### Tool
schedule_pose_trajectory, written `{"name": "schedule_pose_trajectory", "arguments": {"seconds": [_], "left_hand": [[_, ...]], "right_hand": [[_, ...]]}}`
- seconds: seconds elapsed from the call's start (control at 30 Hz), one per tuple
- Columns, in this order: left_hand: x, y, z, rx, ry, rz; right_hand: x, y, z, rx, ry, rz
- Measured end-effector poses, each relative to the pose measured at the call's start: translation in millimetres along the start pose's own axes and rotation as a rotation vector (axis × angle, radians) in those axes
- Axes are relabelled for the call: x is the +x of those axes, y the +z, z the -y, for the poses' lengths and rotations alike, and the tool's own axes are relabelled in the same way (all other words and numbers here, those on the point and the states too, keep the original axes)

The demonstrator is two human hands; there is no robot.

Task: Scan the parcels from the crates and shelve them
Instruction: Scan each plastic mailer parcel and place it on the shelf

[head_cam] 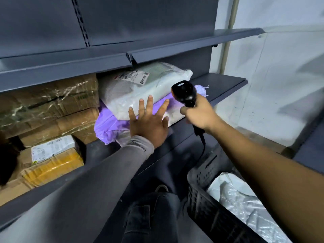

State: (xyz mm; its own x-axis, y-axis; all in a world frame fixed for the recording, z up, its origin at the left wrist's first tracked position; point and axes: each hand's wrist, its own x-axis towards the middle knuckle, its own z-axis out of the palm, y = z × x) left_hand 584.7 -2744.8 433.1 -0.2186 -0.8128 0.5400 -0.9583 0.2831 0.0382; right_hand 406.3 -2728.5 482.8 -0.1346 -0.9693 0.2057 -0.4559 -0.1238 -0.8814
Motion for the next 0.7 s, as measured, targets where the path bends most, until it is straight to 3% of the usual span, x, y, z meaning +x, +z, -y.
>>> {"name": "schedule_pose_trajectory", "arguments": {"seconds": [0.17,0.4,0.7], "left_hand": [[-38.3,-4.3,-59.5,-0.108,0.092,0.148],[-78.0,-4.7,-115.9,-0.217,0.201,0.202],[-116.8,15.7,-177.2,-0.287,0.347,0.457]], "right_hand": [[-59.6,-47.1,4.3,0.256,0.091,-0.127],[-122.0,-102.6,-10.7,0.618,0.255,-0.218],[-200.0,-169.2,-93.7,0.355,0.530,-0.335]]}}
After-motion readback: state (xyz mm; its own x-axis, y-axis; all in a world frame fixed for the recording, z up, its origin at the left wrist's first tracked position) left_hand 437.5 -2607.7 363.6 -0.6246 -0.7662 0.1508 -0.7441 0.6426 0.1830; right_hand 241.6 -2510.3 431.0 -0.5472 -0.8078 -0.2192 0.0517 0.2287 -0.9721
